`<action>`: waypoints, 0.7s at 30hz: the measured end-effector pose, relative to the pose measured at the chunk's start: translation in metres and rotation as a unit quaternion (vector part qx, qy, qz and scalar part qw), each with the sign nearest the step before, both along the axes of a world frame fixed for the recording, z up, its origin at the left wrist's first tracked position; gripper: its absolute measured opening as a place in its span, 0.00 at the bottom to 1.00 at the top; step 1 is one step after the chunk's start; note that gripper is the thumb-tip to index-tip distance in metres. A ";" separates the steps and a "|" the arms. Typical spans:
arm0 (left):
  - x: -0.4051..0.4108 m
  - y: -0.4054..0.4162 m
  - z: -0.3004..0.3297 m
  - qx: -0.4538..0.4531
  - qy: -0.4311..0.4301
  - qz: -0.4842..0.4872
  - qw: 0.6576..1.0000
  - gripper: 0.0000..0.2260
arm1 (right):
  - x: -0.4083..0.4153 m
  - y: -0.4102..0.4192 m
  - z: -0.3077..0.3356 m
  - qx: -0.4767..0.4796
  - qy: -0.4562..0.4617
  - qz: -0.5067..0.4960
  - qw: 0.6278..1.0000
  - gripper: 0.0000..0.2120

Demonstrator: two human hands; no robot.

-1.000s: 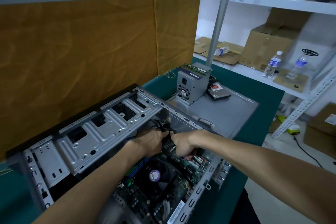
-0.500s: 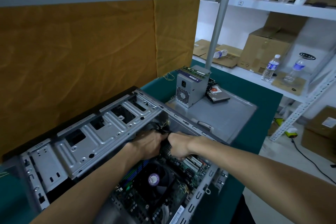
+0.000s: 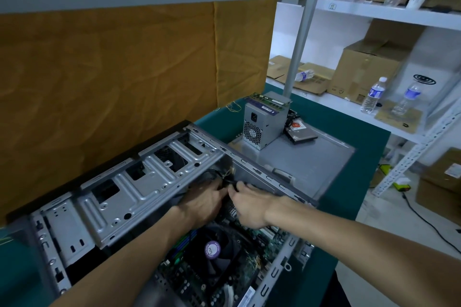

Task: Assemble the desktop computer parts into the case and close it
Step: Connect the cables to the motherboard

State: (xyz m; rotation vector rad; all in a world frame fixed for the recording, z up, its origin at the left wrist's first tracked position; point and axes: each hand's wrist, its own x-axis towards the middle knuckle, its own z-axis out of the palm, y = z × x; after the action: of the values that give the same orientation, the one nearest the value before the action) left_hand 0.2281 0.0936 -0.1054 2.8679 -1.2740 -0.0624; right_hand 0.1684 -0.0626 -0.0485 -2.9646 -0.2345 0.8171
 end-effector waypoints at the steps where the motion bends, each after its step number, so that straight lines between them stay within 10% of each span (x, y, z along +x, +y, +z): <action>1: -0.002 0.002 -0.002 -0.011 -0.004 -0.012 1.000 0.25 | -0.001 -0.001 0.000 0.000 -0.008 0.015 1.000 0.37; 21: 0.006 0.011 -0.014 -0.097 0.050 -0.050 0.993 0.29 | 0.010 -0.013 -0.005 0.007 0.062 0.007 0.998 0.37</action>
State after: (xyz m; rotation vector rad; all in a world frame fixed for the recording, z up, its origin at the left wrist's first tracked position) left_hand 0.2344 0.1046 -0.1189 2.6039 -1.3247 -0.0768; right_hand 0.1785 -0.0759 -0.0534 -2.8892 -0.2539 0.9928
